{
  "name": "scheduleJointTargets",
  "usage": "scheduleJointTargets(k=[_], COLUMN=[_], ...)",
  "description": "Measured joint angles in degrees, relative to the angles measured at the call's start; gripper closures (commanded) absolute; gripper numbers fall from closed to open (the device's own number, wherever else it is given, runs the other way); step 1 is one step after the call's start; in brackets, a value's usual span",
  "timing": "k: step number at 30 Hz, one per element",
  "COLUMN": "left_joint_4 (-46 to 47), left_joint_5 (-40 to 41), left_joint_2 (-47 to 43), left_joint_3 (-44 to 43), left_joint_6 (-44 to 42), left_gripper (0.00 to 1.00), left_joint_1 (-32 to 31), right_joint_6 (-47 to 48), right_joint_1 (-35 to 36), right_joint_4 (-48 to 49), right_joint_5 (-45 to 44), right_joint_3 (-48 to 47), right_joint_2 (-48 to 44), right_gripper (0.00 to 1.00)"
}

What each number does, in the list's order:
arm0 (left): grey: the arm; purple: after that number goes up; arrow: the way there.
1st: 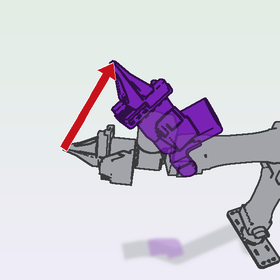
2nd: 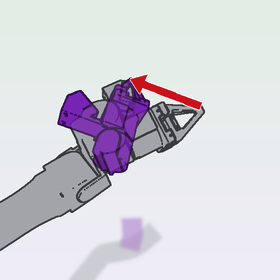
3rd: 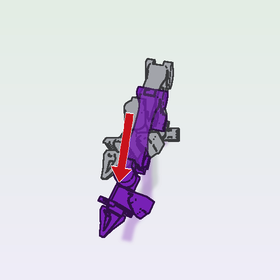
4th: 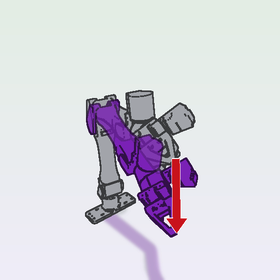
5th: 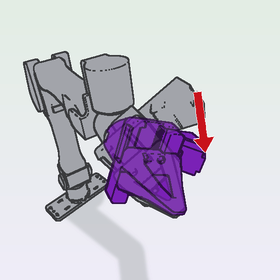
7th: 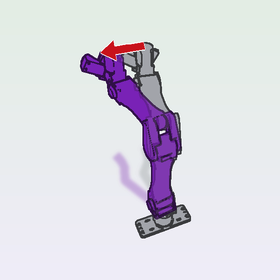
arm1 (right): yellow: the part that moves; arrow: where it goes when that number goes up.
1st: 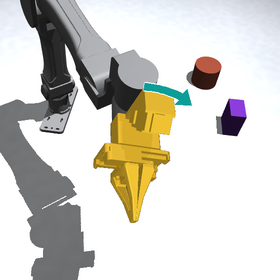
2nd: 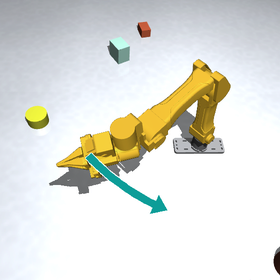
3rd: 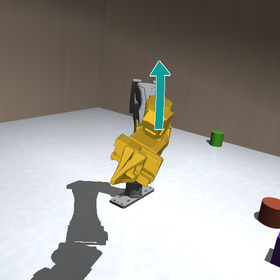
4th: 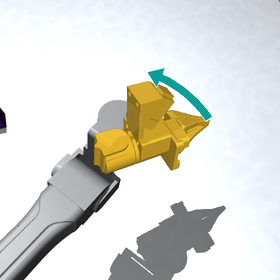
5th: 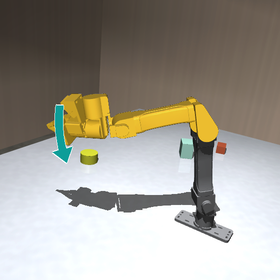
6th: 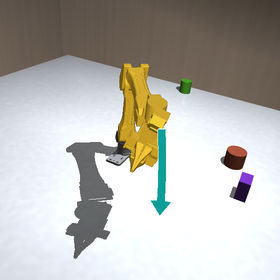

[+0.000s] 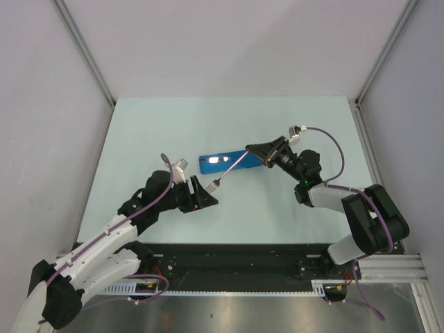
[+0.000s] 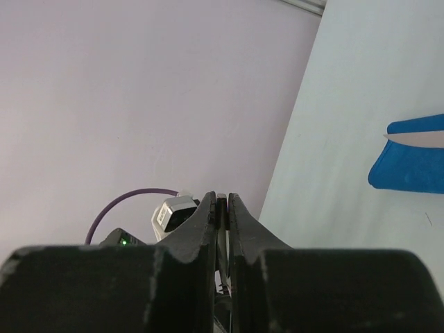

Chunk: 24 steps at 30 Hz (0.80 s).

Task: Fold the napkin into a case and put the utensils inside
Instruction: Pass from the right arm to the left

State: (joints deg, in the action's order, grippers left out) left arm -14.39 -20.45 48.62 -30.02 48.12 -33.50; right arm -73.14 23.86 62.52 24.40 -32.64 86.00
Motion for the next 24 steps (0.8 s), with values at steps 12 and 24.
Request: scheduleJointTargets(k=[12,24], left_joint_4=[14.03,23.39], left_joint_5=[-3.96,-7.91], left_joint_2=[-10.91,-6.8], left_joint_3=[10.56,11.28], left_joint_6=[16.39,22.86], left_gripper=[0.51,0.76], left_joint_1=[8.46,9.27], right_joint_6=[-0.42,-1.27], right_joint_1=[-0.07,0.11], right_joint_4=[0.79,3.02], right_joint_5=[-0.37,-0.92], right_joint_3=[1.77,1.77], right_joint_2=[-0.96,-0.94], right_gripper=[0.99,0.99])
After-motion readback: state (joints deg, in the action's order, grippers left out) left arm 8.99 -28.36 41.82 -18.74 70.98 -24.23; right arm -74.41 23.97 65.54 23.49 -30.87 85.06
